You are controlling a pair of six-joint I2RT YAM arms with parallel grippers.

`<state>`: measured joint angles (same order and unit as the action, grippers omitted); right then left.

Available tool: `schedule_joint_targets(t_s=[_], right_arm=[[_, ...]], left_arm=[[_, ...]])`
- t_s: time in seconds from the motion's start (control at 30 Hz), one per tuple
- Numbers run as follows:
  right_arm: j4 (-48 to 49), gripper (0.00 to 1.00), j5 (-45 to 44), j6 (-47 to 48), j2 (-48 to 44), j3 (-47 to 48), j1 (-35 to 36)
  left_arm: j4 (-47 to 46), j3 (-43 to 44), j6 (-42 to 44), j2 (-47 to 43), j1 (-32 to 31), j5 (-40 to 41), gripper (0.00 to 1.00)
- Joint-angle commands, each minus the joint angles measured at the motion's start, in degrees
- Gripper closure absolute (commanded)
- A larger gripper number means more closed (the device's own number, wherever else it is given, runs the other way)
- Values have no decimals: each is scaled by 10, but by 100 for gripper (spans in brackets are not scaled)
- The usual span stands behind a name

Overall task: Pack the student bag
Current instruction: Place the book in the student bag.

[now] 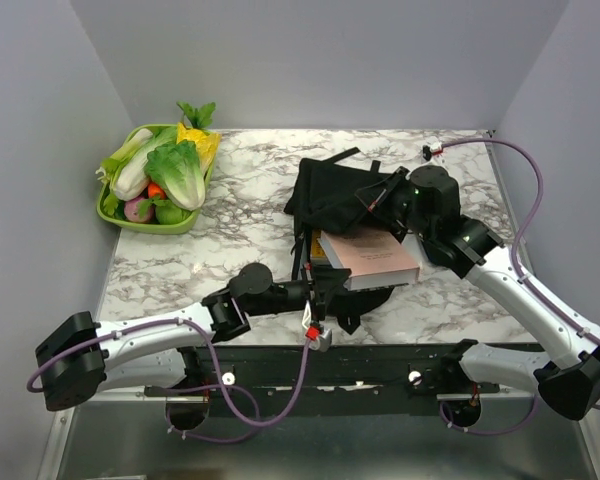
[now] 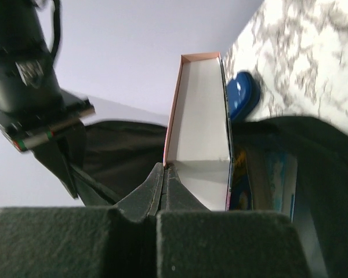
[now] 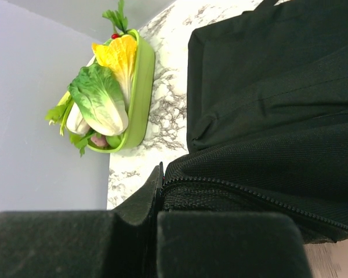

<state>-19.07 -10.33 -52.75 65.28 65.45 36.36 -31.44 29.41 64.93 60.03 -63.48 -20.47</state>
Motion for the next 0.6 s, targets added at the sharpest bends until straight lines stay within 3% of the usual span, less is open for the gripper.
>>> schedule_joint_targets(t_s=[0.0,0.17,0.27,0.3,0.33,0.4,0.5,0.57], right_arm=[[69,99,51,25,-12,49,2],[61,99,62,30,-9,71,6],[52,99,59,31,-9,78,6],[51,99,56,32,-9,78,6],[47,99,53,32,-9,78,6],[45,99,49,31,-9,76,6],[42,99,48,27,-9,72,6],[39,99,44,25,-9,71,6]], left_arm=[[-54,-21,34,25,44,-42,100],[-27,-23,50,73,108,-40,100],[-10,-39,77,67,110,-48,100],[-4,-41,78,61,107,-55,96],[49,-37,86,55,103,-56,75],[113,-20,119,53,95,-35,74],[124,-21,121,68,95,12,64],[126,-32,120,49,94,19,39]])
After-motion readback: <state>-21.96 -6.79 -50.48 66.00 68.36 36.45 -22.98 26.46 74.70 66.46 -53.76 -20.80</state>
